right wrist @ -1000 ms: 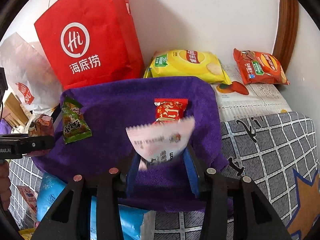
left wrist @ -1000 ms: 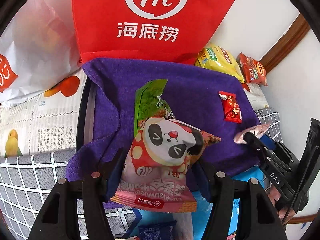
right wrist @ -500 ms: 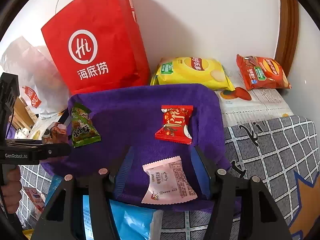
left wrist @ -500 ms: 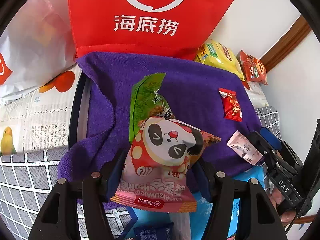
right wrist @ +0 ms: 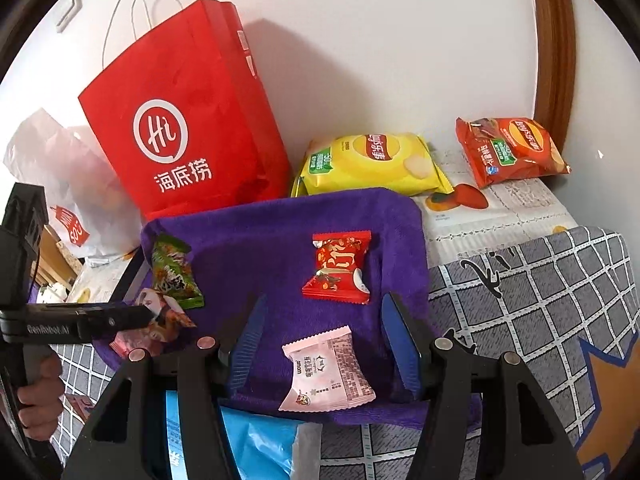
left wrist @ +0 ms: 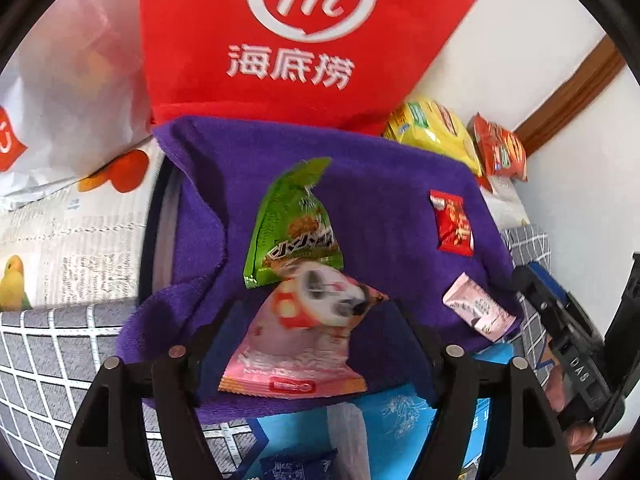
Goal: Organize snacks
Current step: 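Open both grippers to drop the packets onto the purple towel, then withdraw both tools and close the right gripper on the pink chip bag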
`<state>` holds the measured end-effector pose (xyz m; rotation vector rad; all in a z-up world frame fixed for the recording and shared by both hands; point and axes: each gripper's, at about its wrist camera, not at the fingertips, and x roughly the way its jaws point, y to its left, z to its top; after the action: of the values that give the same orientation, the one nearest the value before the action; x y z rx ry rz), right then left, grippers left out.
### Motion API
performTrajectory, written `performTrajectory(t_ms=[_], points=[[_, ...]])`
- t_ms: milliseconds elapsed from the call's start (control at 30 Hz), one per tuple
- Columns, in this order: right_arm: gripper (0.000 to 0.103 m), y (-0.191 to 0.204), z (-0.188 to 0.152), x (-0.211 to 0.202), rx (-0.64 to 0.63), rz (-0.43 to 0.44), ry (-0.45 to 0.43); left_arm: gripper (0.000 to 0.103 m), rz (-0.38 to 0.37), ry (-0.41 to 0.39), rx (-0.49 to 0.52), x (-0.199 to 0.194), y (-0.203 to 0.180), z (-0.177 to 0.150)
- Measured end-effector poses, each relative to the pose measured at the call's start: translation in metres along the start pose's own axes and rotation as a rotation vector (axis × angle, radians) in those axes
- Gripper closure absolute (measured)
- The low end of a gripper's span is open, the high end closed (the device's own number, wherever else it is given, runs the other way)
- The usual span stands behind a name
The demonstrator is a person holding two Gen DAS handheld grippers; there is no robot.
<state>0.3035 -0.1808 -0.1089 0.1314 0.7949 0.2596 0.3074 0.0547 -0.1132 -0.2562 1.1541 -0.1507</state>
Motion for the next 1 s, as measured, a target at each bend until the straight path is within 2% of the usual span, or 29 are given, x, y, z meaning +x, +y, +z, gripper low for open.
performTrajectory(t_ms=[200,333,433,567,733,900,1000], points=[[0.043,0.008,-0.002,-0.008,-0.025,0.018,-0.038,0.028,-0.016,-0.038,-0.012,-0.021,0.004,0.001],[0.044,0.014,-0.002,-0.023,-0.024,0.071,-0.068,0.028,-0.022,-0.071,0.003,-0.036,0.0,0.001],[0.044,0.016,-0.007,-0.039,-0.017,0.059,-0.075,0.028,-0.023,-0.095,0.022,-0.048,-0.005,0.0],[0.044,0.018,-0.024,-0.057,0.013,0.023,-0.023,0.028,-0.037,-0.119,0.042,-0.064,-0.012,-0.001],[0.043,0.032,-0.053,-0.083,0.022,0.034,0.029,0.028,-0.077,-0.121,0.038,-0.083,-0.016,-0.006],[0.029,0.057,-0.087,-0.1,0.011,0.061,0.087,0.028,-0.083,-0.092,0.047,-0.095,-0.021,-0.013],[0.026,0.072,-0.104,-0.104,-0.02,0.04,0.114,0.028,-0.112,-0.076,0.046,-0.102,-0.025,-0.018]])
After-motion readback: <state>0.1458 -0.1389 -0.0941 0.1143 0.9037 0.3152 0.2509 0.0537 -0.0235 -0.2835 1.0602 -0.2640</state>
